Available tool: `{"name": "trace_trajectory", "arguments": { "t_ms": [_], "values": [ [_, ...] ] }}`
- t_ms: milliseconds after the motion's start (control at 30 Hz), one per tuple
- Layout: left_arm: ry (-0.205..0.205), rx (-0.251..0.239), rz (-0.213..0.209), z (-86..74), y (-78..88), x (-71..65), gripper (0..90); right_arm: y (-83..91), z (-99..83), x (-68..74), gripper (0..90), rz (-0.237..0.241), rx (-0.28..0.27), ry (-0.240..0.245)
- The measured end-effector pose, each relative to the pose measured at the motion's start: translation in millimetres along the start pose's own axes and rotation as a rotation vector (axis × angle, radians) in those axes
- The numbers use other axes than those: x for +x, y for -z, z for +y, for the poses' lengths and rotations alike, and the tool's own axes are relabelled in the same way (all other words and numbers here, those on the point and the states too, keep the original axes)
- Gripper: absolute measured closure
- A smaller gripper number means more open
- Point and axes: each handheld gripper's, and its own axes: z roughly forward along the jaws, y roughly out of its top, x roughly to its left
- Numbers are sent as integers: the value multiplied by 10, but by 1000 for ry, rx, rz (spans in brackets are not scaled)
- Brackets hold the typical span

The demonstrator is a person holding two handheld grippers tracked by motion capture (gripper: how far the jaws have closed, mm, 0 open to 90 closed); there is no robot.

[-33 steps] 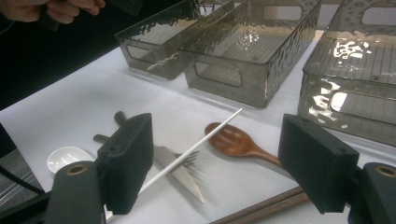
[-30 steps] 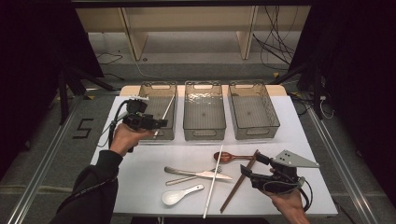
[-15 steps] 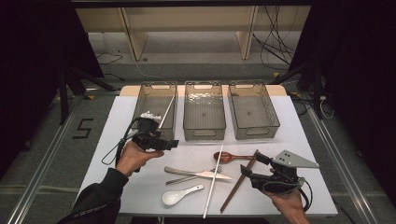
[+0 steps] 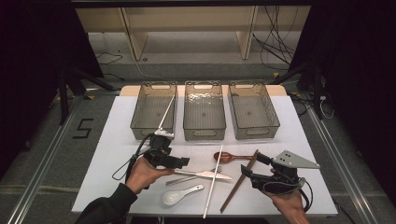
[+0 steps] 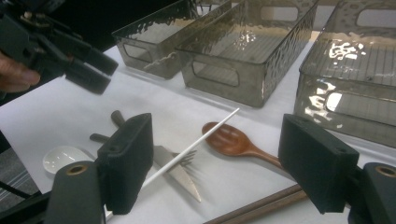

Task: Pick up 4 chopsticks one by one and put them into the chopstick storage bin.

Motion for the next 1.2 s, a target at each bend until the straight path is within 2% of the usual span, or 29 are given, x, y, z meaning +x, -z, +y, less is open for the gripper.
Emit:
{"name": "trace_trajectory", "arguments": {
  "t_ms": [200,433,767,1000,1200],
  "values": [
    [-34,5,-15,-49,-74,-167,150,-6,0,-8,274,-3,4,-2],
    [-95,33,-23,-87,-182,-387,157,-10,-2,-11,274,-4,7,-2],
    [-146,69,-34,-114,-337,-609,166,-17,-2,-8,274,-1,8,3],
    [-182,112,-43,-159,-480,-731,188,-11,-1,-20,274,-1,5,0],
    [-221,140,-57,-206,-573,-839,253,-16,-2,-8,274,1,6,4]
  ]
}}
